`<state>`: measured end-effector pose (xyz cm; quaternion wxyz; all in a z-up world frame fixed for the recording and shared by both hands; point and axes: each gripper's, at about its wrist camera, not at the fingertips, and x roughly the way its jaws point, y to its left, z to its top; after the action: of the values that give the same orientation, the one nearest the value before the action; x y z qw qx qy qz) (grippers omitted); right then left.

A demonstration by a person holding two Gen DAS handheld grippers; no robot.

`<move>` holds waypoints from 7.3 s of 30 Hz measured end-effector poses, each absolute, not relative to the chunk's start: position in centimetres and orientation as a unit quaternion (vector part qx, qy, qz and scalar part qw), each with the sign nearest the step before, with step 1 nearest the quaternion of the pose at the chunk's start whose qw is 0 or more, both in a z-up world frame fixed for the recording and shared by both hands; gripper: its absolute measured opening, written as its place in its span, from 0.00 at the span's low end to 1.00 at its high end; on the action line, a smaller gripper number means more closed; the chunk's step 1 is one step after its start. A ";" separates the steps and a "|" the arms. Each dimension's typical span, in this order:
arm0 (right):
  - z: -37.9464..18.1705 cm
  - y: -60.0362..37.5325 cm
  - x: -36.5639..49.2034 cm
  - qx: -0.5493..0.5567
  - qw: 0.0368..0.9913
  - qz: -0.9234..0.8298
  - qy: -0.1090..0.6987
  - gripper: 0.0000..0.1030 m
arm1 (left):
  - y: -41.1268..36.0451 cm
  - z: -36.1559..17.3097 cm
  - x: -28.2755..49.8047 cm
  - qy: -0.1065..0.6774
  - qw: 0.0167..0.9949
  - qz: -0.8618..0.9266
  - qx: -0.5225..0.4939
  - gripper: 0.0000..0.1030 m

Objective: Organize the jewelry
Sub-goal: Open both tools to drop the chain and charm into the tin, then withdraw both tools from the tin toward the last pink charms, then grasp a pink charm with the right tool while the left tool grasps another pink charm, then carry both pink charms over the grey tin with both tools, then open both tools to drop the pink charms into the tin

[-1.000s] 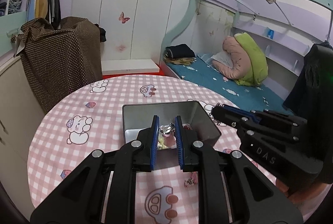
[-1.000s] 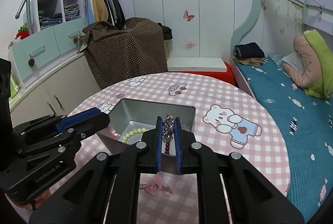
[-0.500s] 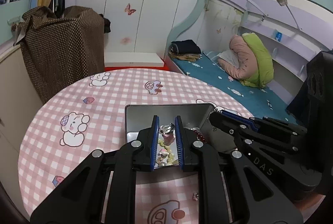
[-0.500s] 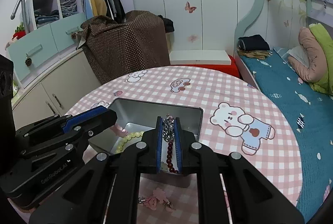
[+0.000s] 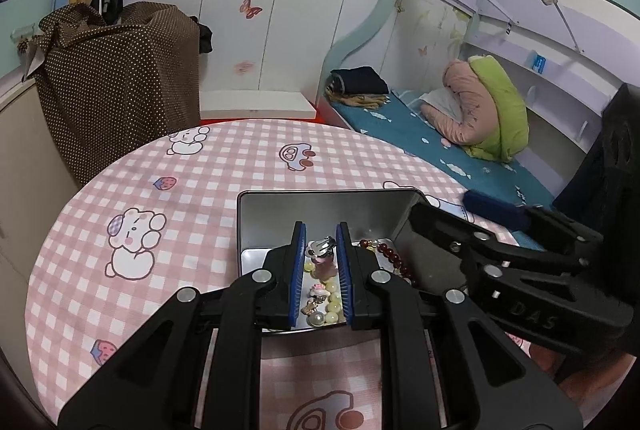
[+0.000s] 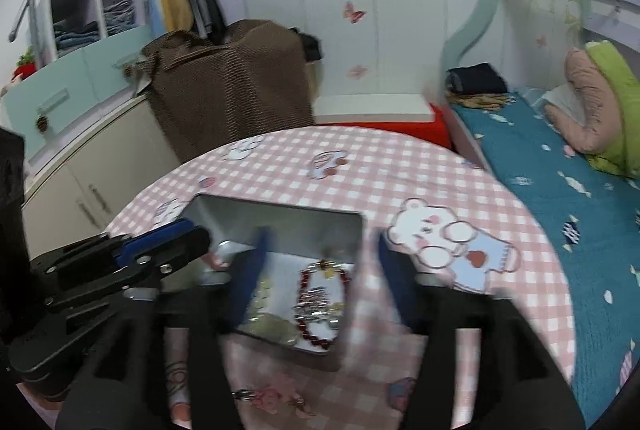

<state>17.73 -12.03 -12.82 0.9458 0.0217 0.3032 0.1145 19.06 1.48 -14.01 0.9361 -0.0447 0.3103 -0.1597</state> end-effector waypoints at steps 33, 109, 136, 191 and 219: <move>-12.5 -15.3 15.4 0.038 0.949 0.069 0.306 0.87 | 1.5 -12.6 17.0 0.298 0.946 -0.124 -0.041 0.58; -18.3 -16.2 11.1 0.025 0.915 0.101 0.389 0.10 | -2.5 -18.3 13.5 0.401 0.891 -0.211 0.032 0.53; -17.3 -16.4 11.0 0.035 0.921 0.106 0.373 0.10 | -2.2 -17.9 12.7 0.386 0.899 -0.201 0.049 0.10; -12.4 -11.0 16.5 0.025 0.932 0.165 0.321 0.11 | 1.2 -12.6 17.0 0.305 0.939 -0.159 -0.012 0.10; -12.1 -13.7 15.5 0.042 0.944 0.089 0.315 0.76 | 1.4 -11.8 16.2 0.288 0.949 -0.125 -0.009 0.50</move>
<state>15.51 -13.70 -12.12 0.9441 0.0417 0.3147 0.0891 16.20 1.36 -11.80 0.9494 -0.0087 0.2881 -0.1250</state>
